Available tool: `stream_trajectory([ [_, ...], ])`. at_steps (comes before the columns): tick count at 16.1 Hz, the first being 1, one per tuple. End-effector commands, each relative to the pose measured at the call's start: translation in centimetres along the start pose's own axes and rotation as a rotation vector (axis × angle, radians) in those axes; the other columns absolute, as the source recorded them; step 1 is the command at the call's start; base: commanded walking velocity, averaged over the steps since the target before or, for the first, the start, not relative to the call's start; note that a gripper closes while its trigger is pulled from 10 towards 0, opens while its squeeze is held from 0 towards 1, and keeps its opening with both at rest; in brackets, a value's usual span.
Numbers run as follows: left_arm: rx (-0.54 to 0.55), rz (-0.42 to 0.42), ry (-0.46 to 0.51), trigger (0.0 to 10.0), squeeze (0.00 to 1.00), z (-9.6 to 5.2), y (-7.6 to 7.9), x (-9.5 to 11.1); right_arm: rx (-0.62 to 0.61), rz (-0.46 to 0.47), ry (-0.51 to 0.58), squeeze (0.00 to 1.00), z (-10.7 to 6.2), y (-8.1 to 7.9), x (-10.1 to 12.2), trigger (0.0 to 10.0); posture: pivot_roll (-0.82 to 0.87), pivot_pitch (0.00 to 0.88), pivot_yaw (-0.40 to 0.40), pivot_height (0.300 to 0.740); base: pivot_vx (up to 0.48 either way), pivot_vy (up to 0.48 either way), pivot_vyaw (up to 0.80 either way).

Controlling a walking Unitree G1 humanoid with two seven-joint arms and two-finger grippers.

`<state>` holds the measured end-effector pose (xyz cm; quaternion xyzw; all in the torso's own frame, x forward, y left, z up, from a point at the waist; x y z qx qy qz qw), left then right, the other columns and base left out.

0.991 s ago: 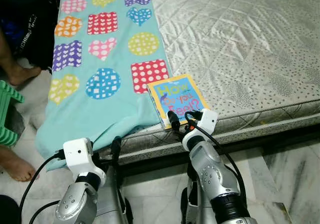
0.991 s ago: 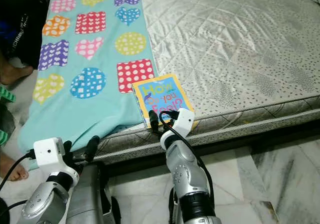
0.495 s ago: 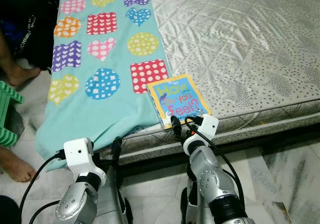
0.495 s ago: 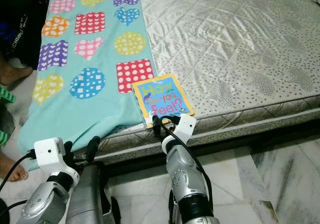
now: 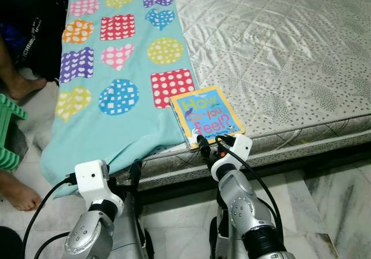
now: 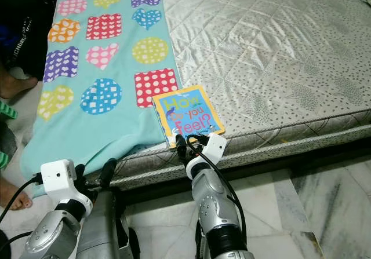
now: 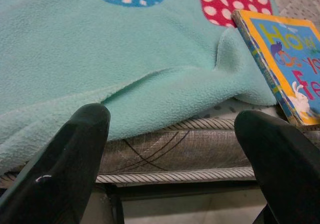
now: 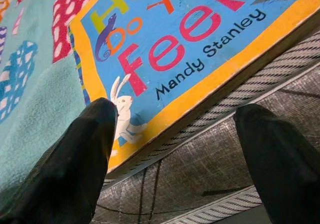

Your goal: Clean up the room

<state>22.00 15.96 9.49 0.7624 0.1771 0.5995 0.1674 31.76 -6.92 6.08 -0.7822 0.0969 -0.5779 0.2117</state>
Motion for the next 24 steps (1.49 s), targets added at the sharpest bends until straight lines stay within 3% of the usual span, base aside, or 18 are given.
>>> stream_trajectory([
  [1,0.013,0.002,-0.015,10.0,0.00,-0.3,-0.3,-0.2,0.113,0.193,-0.081,0.00,-0.5,-6.8,-3.3,0.0,0.04,0.248,0.027,0.541,0.000,0.000,0.00],
  [2,0.011,0.002,-0.020,10.0,0.00,-0.3,-0.2,-0.3,0.116,0.197,-0.089,0.00,-0.5,-7.0,-3.5,2.6,0.04,0.247,0.027,0.541,0.000,0.000,0.00],
  [6,0.012,-0.015,-0.037,10.0,0.00,-0.4,-0.2,-0.5,0.130,0.216,-0.114,0.00,-0.7,-7.7,-4.1,3.4,0.04,0.247,0.027,0.541,0.000,0.000,0.00],
  [13,0.008,-0.073,-0.074,10.0,0.00,-0.5,0.2,-1.1,0.147,0.302,-0.182,0.00,-1.1,-8.8,-5.4,2.7,0.04,0.240,0.028,0.541,0.000,0.000,0.00],
  [14,0.001,-0.076,-0.079,10.0,0.00,-0.5,0.3,-1.2,0.151,0.309,-0.186,0.00,-1.1,-9.0,-5.5,0.0,0.04,0.235,0.027,0.541,0.000,0.000,0.00],
  [24,-0.160,-0.099,-0.058,10.0,0.00,-0.9,1.8,-0.3,0.141,0.330,-0.181,0.00,-0.8,-8.5,-5.3,0.0,0.05,0.221,0.030,0.541,0.000,0.000,0.00],
])
Point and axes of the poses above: a point about 5 cm out from each wrist's last joint towards the gripper, its own z axis pointing out of the wrist towards the gripper, its own x axis along the axis of the wrist's last joint, y = z × x, the point moved 1 cm from there along z, pointing out of the wrist towards the gripper, and after that the axes turned 11 degrees about -z, right-handed, at the moved point
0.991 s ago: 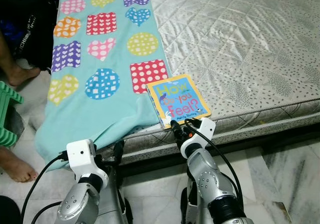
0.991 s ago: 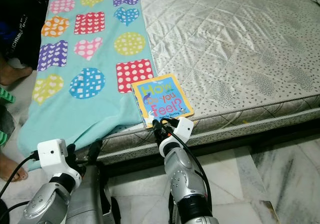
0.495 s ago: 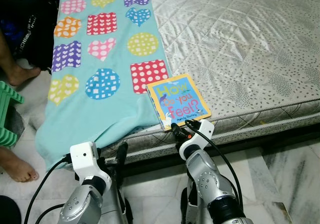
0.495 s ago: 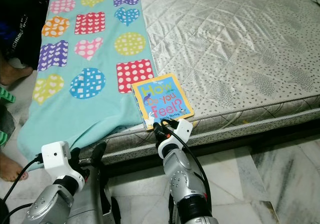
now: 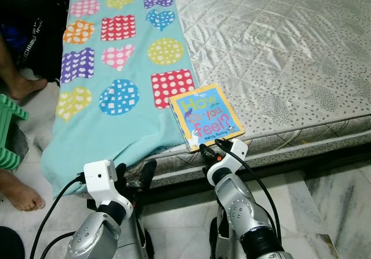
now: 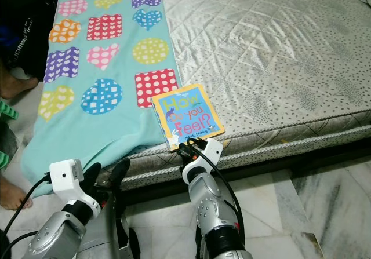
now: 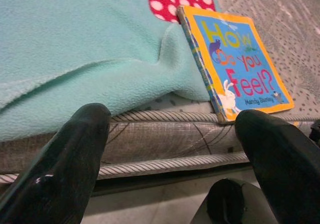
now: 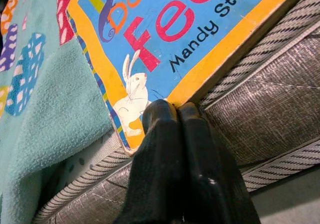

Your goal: Clean up the room

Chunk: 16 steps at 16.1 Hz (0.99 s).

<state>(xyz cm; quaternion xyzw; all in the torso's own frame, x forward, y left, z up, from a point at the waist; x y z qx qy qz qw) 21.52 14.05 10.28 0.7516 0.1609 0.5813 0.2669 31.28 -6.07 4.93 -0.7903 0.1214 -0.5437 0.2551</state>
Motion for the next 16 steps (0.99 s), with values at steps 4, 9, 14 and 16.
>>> stream_trajectory([
  [4,0.008,0.004,-0.003,10.0,0.00,-0.41,-0.21,0.00,0.111,0.227,-0.122,0.00,-0.31,-7.77,-4.66,0.0,0.05,0.221,0.030,0.541,0.000,0.000,0.00],
  [9,0.008,0.004,-0.003,10.0,0.00,-0.41,-0.21,0.00,0.111,0.227,-0.122,0.00,-0.31,-7.77,-4.66,0.0,0.05,0.221,0.030,0.541,0.000,0.000,0.00],
  [14,0.008,0.004,-0.003,10.0,0.00,-0.41,-0.21,0.00,0.111,0.227,-0.122,0.00,-0.31,-7.77,-4.66,0.0,0.05,0.221,0.030,0.541,0.000,0.000,0.00],
  [16,0.008,0.004,-0.003,10.0,0.00,-0.41,-0.21,0.00,0.111,0.227,-0.122,0.00,-0.31,-7.77,-4.66,0.0,0.05,0.221,0.030,0.541,0.000,0.000,0.00],
])
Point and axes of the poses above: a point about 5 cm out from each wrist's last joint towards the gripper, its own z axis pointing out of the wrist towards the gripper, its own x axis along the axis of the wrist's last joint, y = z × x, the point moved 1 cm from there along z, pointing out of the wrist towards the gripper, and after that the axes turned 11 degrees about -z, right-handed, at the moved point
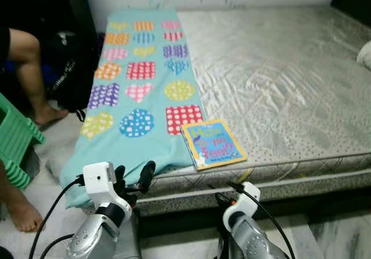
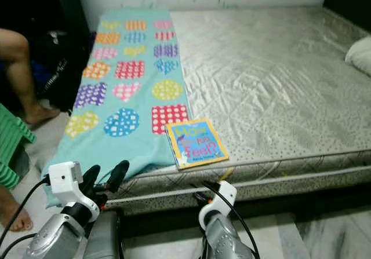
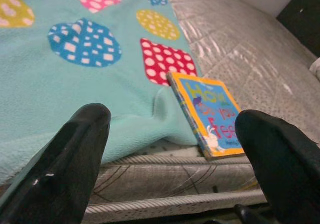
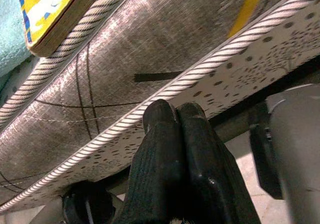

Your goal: Clean up the room

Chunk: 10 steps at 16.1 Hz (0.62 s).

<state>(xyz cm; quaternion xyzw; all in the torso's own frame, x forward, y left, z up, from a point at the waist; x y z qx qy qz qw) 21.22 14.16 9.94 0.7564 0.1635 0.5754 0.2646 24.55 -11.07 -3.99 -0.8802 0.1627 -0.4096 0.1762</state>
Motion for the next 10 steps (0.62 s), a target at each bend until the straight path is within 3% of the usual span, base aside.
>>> stream_trajectory([
  [1,-0.003,0.007,0.009,10.0,0.00,-0.16,0.06,0.29,0.387,0.168,0.119,0.00,-0.16,-16.83,2.85,0.0,0.05,0.221,0.030,0.541,0.000,0.000,0.00],
  [10,-0.003,0.007,0.009,10.0,0.00,-0.16,0.06,0.29,0.387,0.168,0.119,0.00,-0.16,-16.83,2.85,0.0,0.05,0.221,0.030,0.541,0.000,0.000,0.00],
])
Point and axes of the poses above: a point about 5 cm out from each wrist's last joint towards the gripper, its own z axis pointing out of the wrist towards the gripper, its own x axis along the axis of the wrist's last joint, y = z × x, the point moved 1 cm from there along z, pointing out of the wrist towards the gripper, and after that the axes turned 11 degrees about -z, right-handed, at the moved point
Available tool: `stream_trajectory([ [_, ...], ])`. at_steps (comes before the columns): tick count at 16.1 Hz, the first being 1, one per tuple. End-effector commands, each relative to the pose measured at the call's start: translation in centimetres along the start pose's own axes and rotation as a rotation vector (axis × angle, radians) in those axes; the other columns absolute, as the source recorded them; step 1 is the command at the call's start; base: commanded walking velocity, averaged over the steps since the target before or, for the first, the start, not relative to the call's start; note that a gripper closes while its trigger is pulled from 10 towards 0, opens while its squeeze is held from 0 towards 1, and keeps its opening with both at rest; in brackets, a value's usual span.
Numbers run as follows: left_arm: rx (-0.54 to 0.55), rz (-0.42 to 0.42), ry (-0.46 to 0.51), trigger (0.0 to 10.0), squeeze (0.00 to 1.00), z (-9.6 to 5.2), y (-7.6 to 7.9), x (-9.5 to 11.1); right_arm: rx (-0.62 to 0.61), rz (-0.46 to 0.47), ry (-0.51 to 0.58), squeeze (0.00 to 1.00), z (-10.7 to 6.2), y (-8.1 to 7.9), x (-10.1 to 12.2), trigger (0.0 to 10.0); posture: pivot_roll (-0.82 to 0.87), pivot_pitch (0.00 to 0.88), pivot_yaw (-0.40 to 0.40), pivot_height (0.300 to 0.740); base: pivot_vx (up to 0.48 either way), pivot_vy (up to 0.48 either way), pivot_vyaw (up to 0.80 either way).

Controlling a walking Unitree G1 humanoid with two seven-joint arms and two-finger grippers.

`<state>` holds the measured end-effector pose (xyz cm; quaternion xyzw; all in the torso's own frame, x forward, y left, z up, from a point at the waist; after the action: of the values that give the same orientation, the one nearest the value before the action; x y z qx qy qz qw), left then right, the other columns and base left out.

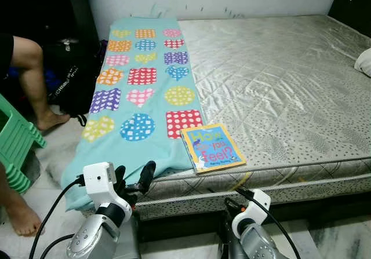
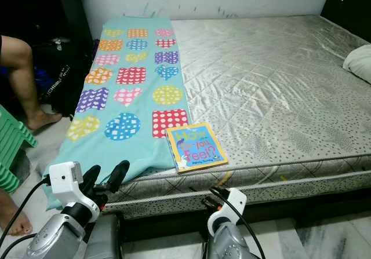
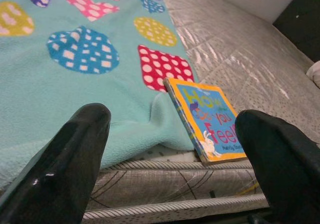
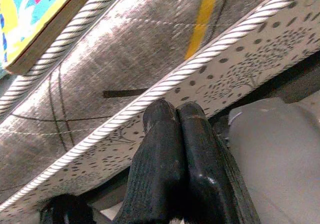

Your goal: Clean up the room

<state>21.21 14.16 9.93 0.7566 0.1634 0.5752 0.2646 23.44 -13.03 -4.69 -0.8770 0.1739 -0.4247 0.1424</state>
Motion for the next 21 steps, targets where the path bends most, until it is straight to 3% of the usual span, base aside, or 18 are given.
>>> stream_trajectory([
  [1,-0.003,0.007,0.009,10.0,0.00,-0.2,0.1,0.3,0.445,0.193,0.073,0.00,-0.4,-19.0,3.4,0.0,0.05,0.221,0.030,0.541,0.000,0.000,0.00],
  [10,-0.003,0.007,0.009,10.0,0.00,-0.2,0.1,0.3,0.445,0.193,0.073,0.00,-0.4,-19.0,3.4,0.0,0.05,0.221,0.030,0.541,0.000,0.000,0.00],
  [11,-0.003,0.008,0.009,10.0,0.00,-0.1,0.1,0.3,0.443,0.195,0.076,0.00,-0.4,-18.8,3.5,0.0,0.05,0.000,0.000,0.541,0.000,0.000,0.00],
  [12,0.049,0.074,0.154,10.0,0.00,4.0,-1.0,2.8,0.167,-0.360,0.504,0.00,-1.5,-11.2,14.0,10.0,-0.10,0.000,0.000,0.541,0.000,0.000,0.00],
  [13,0.065,0.101,0.219,10.0,0.00,5.7,-1.1,4.1,0.046,-0.584,0.681,0.00,-3.6,-9.4,18.1,10.0,-0.10,0.000,0.000,0.541,0.000,0.000,0.00],
  [16,0.062,0.104,0.231,10.0,0.00,5.7,-1.1,4.4,0.007,-0.581,0.689,0.00,-3.2,-9.2,18.4,10.0,-0.09,0.000,0.000,0.541,0.000,0.000,0.00],
  [21,0.058,0.107,0.270,10.0,0.00,6.4,-1.2,4.3,0.068,-0.549,0.702,0.00,-3.1,-9.6,18.9,10.0,-0.09,0.000,0.000,0.546,0.000,0.000,0.00],
])
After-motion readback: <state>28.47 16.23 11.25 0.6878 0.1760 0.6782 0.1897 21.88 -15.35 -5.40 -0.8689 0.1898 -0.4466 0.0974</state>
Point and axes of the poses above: a point about 5 cm out from each wrist's last joint towards the gripper, its own z axis pointing out of the wrist towards the gripper, its own x axis along the axis of the wrist's last joint, y = z × x, the point moved 1 cm from there along z, pointing out of the wrist towards the gripper, and after that the axes turned 11 degrees about -z, right-handed, at the moved point
